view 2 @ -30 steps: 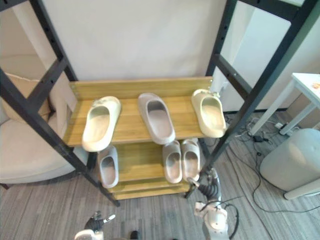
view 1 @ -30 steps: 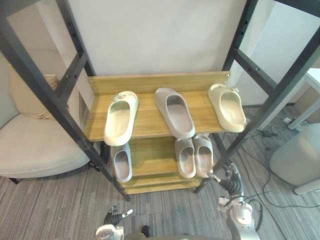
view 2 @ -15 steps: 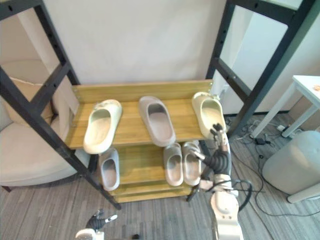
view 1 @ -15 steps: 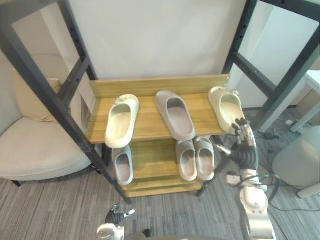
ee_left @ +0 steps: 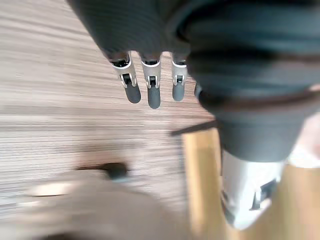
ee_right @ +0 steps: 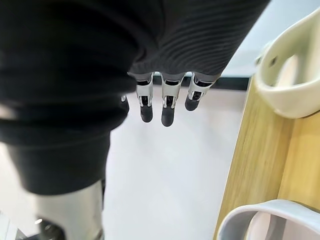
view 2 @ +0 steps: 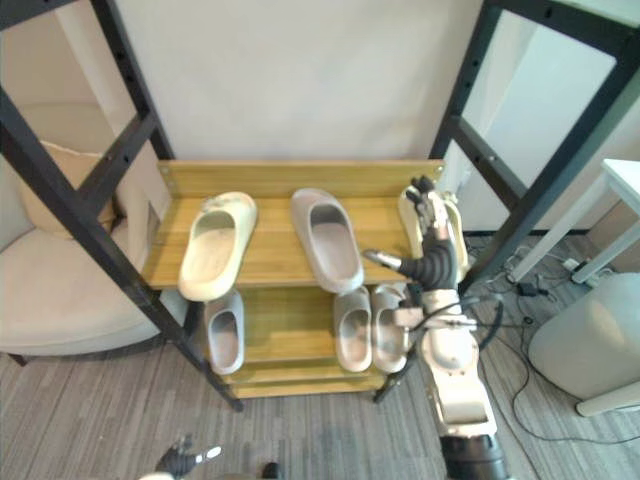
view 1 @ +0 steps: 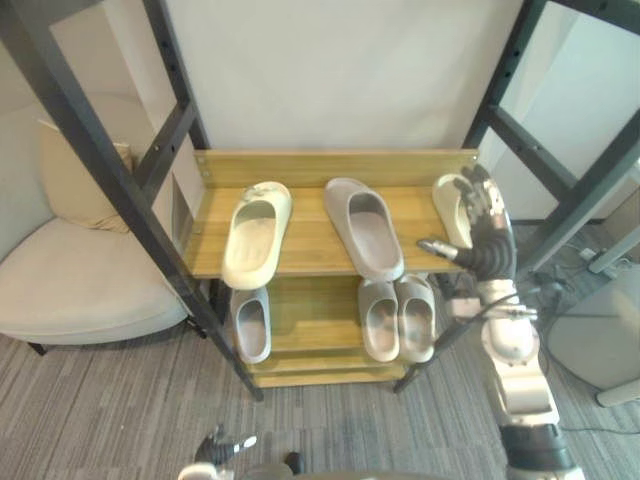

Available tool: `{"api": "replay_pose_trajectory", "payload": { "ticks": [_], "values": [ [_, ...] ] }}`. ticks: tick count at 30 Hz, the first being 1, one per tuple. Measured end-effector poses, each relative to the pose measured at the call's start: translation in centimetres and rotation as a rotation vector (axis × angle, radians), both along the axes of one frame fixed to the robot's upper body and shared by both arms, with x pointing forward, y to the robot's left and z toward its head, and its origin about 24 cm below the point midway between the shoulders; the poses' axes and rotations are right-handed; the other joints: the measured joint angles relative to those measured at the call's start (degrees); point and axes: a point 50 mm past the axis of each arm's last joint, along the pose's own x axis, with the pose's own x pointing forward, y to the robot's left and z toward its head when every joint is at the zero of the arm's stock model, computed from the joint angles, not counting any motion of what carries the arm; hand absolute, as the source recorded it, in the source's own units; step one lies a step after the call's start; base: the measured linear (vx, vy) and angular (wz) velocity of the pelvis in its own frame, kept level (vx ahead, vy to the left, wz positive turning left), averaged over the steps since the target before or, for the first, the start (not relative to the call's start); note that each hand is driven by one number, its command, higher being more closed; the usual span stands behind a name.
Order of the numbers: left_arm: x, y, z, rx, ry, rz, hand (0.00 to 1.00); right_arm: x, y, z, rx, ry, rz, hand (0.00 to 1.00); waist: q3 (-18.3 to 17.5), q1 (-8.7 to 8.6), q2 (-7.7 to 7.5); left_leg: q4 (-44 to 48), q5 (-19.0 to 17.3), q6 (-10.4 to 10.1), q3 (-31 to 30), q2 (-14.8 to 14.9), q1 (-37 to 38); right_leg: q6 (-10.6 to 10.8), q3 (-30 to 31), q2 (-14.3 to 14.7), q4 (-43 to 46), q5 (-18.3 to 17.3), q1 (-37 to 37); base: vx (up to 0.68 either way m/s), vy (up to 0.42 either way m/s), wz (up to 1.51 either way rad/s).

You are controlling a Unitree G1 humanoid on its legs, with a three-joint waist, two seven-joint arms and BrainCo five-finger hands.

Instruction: Organize the slippers on the shoe rack

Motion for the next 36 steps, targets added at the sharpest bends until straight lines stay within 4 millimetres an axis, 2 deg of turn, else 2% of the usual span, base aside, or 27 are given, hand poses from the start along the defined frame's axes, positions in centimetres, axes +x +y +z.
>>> {"api": "replay_pose_trajectory", "payload": {
  "ticks": [2,8,12,16,23,36],
  "values": [
    [-0.2,0.0,0.0,0.002,0.007,-0.009,0.00,1.1,-0.1,0.4,-0.005,0.010,0.003,0.00,0.0,1.37,-0.35,0.1,0.3,0.3,-0.4,-0.1,-1.4,-0.1,-0.5,0.0,0.0,0.2,-1.0,0.04,-0.027,0.16],
    [-0.4,-0.1,0.0,-0.001,0.009,-0.006,0.00,3.9,0.6,1.1,-0.054,0.042,0.022,0.00,0.6,2.93,-0.09,0.2,0.3,0.4,-1.9,0.5,-1.7,-0.9,-1.2,0.7,0.2,1.6,-1.0,0.05,-0.024,0.12],
    [-0.5,-0.2,-0.1,-0.003,0.009,-0.005,0.00,5.2,0.3,1.9,-0.089,0.054,0.015,0.00,1.3,3.32,0.28,0.2,0.3,0.5,-2.4,1.1,-2.5,-2.0,-1.2,1.4,0.3,2.9,-1.7,-0.01,-0.013,0.04],
    [-0.6,-0.3,-0.1,-0.006,0.012,-0.002,0.00,6.3,0.6,1.8,-0.094,0.092,0.019,0.00,1.6,3.78,0.54,0.3,0.4,0.6,-2.5,1.0,-2.9,-2.2,-1.3,1.4,0.6,3.0,-2.2,0.00,0.000,0.00],
    [-0.5,-0.7,-0.1,-0.014,0.001,0.004,0.00,6.9,0.7,2.1,-0.099,0.095,0.010,0.00,2.5,4.11,1.35,0.2,0.8,0.6,-3.6,1.0,-3.4,-2.3,-2.5,1.5,0.5,3.0,-2.3,-0.02,-0.036,0.07],
    [-0.6,-0.7,-0.1,-0.016,0.001,0.010,0.00,6.7,0.2,2.5,-0.075,0.076,-0.011,0.00,2.6,3.95,1.47,-1.0,1.8,0.4,-3.8,0.8,-3.2,-2.3,-3.2,1.5,-0.1,3.0,-2.2,-0.02,-0.032,0.01]
  ]
}}
